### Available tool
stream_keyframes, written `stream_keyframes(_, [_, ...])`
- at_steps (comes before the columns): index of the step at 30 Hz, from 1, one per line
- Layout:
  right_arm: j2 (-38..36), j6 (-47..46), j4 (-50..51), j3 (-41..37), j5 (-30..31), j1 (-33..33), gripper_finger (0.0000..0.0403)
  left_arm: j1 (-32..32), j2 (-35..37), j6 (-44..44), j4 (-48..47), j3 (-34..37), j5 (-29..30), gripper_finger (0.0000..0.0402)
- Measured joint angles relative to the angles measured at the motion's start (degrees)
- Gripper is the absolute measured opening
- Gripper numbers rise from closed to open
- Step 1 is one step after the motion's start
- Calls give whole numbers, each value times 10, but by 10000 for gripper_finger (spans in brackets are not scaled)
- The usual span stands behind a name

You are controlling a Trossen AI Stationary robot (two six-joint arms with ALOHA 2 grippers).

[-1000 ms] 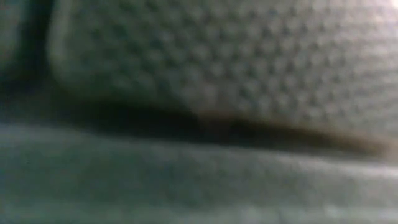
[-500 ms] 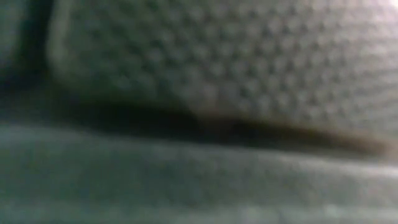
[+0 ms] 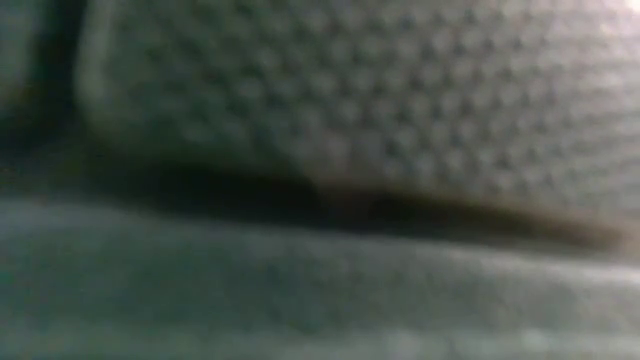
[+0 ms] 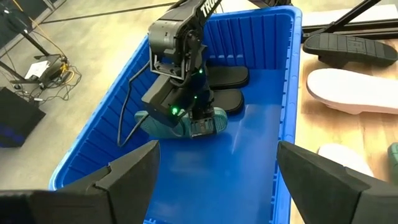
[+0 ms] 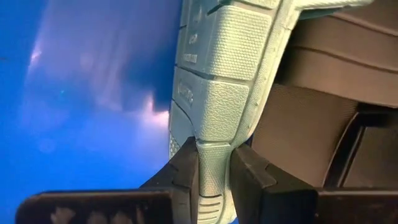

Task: Pick and place slides into bin
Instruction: Put the right green slide into the bin

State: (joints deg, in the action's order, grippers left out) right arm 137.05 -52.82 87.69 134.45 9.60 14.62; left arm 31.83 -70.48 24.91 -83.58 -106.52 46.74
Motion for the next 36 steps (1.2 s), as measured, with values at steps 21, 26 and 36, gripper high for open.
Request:
stream_keyframes(21, [0, 4, -17, -43, -5, -5, 54, 0, 0, 2, 2, 0, -2, 306])
stream_keyframes(26, [0, 8, -25, -44, -5, -5, 54, 0, 0, 2, 5, 0, -2, 306])
stream_keyframes(36, [0, 33, -76, -44, -10, -5, 81, 0, 0, 3, 6, 0, -11, 306])
